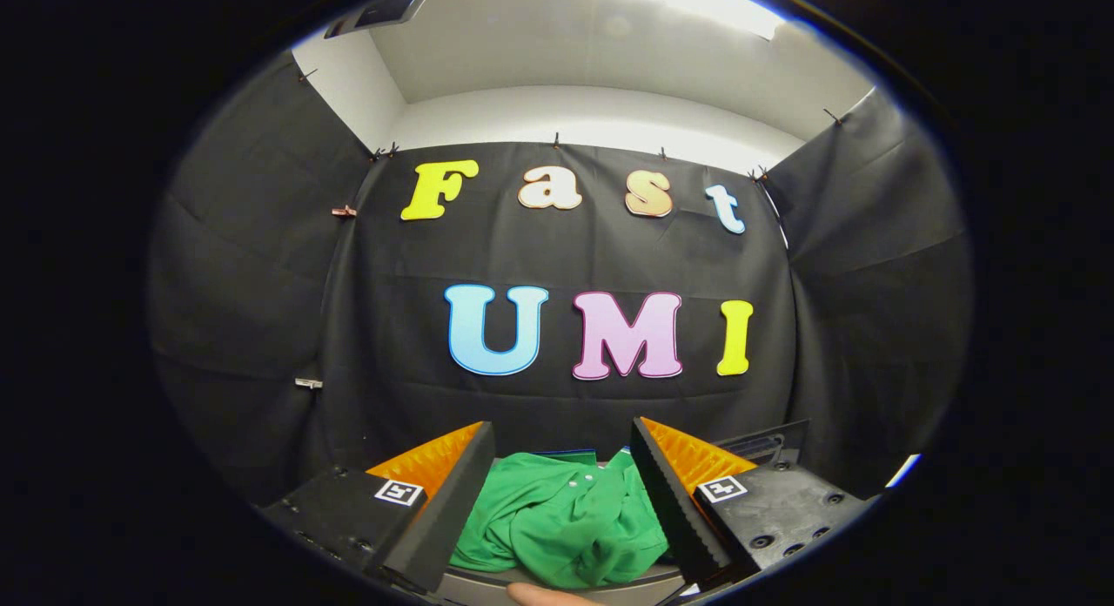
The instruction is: Put the clothes into the washing machine and then close the washing machine lid.
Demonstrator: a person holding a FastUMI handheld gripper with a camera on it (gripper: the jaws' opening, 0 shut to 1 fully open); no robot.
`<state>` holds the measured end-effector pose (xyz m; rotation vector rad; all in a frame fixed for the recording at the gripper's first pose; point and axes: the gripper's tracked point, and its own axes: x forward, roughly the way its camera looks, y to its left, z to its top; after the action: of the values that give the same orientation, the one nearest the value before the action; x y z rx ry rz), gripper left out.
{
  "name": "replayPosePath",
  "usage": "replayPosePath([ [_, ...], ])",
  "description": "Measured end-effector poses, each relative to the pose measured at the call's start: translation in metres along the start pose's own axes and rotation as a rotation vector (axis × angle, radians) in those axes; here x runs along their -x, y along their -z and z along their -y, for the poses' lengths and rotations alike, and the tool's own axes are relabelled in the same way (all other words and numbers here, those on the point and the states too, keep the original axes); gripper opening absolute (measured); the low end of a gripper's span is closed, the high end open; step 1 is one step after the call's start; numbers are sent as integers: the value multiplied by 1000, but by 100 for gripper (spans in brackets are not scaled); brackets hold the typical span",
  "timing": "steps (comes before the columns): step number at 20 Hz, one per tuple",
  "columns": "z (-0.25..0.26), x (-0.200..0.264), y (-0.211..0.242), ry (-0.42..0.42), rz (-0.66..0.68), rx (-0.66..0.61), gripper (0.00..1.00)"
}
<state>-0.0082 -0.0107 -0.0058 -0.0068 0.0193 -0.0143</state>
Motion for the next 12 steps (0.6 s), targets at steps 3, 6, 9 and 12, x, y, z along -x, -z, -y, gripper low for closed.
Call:
replayPosePath([
  [3,-4,2,1,-9,-1,8,98],
  [6,-6,3,1,-22,1,17,98],
  [9,-8,4,4,-35,-2,21,98],
  [12,-10,2,7,-44,-10,31,98],
])
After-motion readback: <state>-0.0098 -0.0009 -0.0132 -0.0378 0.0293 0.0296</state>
